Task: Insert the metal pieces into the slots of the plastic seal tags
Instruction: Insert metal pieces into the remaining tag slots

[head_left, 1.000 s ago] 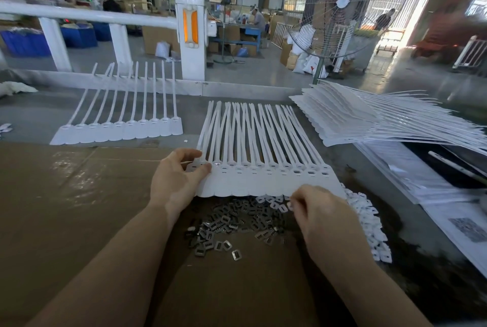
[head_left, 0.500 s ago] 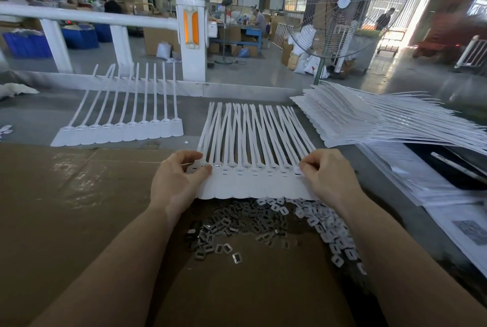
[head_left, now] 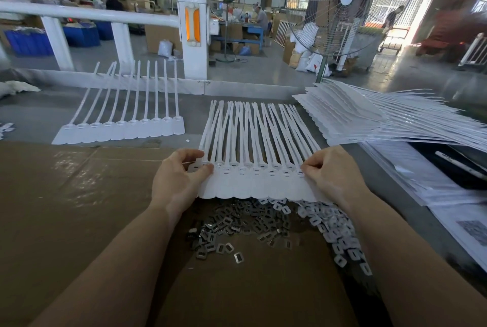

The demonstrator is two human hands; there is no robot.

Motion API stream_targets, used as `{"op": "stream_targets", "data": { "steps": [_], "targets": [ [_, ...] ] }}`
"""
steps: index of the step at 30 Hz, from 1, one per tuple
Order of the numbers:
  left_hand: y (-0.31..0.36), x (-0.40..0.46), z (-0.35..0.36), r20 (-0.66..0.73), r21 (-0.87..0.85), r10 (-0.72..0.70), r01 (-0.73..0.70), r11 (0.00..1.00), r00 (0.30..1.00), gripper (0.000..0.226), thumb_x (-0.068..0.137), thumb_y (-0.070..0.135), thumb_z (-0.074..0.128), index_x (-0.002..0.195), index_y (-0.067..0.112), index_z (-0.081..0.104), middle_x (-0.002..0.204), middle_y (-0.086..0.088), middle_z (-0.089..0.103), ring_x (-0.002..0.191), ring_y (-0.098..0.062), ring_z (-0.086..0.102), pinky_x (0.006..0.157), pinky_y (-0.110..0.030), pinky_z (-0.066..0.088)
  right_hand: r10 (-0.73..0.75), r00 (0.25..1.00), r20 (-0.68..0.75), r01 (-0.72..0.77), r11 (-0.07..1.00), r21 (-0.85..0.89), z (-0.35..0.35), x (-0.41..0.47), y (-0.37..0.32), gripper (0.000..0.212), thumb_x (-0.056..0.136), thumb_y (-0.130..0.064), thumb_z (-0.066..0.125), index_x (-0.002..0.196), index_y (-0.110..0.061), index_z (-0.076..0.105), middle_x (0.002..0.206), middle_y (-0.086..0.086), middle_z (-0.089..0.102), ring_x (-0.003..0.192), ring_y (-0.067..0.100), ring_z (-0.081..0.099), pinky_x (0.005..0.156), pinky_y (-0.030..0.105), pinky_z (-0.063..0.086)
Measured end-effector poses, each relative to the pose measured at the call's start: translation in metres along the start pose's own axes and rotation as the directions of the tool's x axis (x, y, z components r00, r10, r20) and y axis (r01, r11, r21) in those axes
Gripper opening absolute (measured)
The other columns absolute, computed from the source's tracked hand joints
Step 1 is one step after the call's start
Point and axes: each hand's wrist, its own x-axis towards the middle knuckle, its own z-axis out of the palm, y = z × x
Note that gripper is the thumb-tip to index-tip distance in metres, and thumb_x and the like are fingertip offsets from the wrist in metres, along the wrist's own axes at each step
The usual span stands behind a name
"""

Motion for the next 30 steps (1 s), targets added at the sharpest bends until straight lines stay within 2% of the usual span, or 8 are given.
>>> {"op": "stream_targets", "data": {
  "steps": [6, 13, 22, 27, 30],
  "targets": [
    [-0.0004, -0.0005, 0.0001, -0.002, 0.004, 0.001, -0.001, 1.0, 1.0, 0.026, 0.08, 0.026, 0.073, 0.104, 0.025, 0.064, 0.102, 0.007, 0.062, 0.103, -0.013, 0.056, 0.093, -0.034, 0.046, 0.037, 0.999, -0.012, -0.037, 0.999, 0.03, 0.0043, 0.0009, -0.0001, 0.012, 0.086, -0.017, 0.063, 0.082, -0.017, 0.074, 0.087, -0.001, 0.071, 0.08, 0.015, 0.063, 0.078, 0.032, 0.053],
    [0.0002, -0.0003, 0.0, -0.004, 0.003, -0.001, 0.001, 1.0, 1.0, 0.025, 0.079, 0.026, 0.074, 0.103, 0.026, 0.064, 0.102, 0.007, 0.063, 0.103, -0.014, 0.056, 0.093, -0.036, 0.046, 0.085, 0.996, 0.018, -0.087, 0.984, 0.158, 0.0002, 0.0022, -0.0002, 0.023, 0.08, -0.011, 0.067, 0.063, -0.026, 0.067, 0.072, -0.007, 0.064, 0.079, 0.013, 0.063, 0.079, 0.035, 0.054],
    [-0.0001, -0.0002, 0.0005, -0.006, -0.014, -0.006, 0.006, 1.0, 1.0, 0.024, 0.079, 0.025, 0.075, 0.1, 0.028, 0.064, 0.101, 0.008, 0.063, 0.103, -0.013, 0.056, 0.093, -0.036, 0.046, 0.077, 0.996, 0.048, -0.084, 0.978, 0.188, 0.0006, 0.0046, 0.0022, 0.015, 0.081, -0.011, 0.066, 0.071, -0.021, 0.072, 0.072, -0.01, 0.064, 0.077, 0.01, 0.062, 0.08, 0.035, 0.053],
    [0.0004, -0.0001, 0.0007, -0.01, -0.009, 0.0, 0.0, 1.0, 1.0, 0.025, 0.079, 0.024, 0.075, 0.1, 0.026, 0.064, 0.101, 0.007, 0.062, 0.102, -0.012, 0.054, 0.091, -0.032, 0.044, 0.046, 0.994, 0.103, -0.069, 0.971, 0.231, -0.0001, 0.0031, 0.0053, 0.017, 0.086, -0.014, 0.062, 0.073, -0.023, 0.069, 0.076, -0.012, 0.064, 0.078, 0.005, 0.059, 0.071, 0.025, 0.046],
    [0.0005, -0.0003, 0.0004, -0.009, -0.01, -0.001, 0.001, 1.0, 1.0, 0.025, 0.079, 0.024, 0.075, 0.101, 0.026, 0.064, 0.101, 0.008, 0.061, 0.102, -0.011, 0.054, 0.091, -0.031, 0.043, 0.036, 0.988, 0.148, -0.068, 0.973, 0.22, 0.0003, 0.0042, 0.0058, 0.016, 0.089, -0.016, 0.057, 0.078, -0.02, 0.067, 0.08, -0.009, 0.062, 0.078, 0.008, 0.056, 0.066, 0.024, 0.042]
  ]
}}
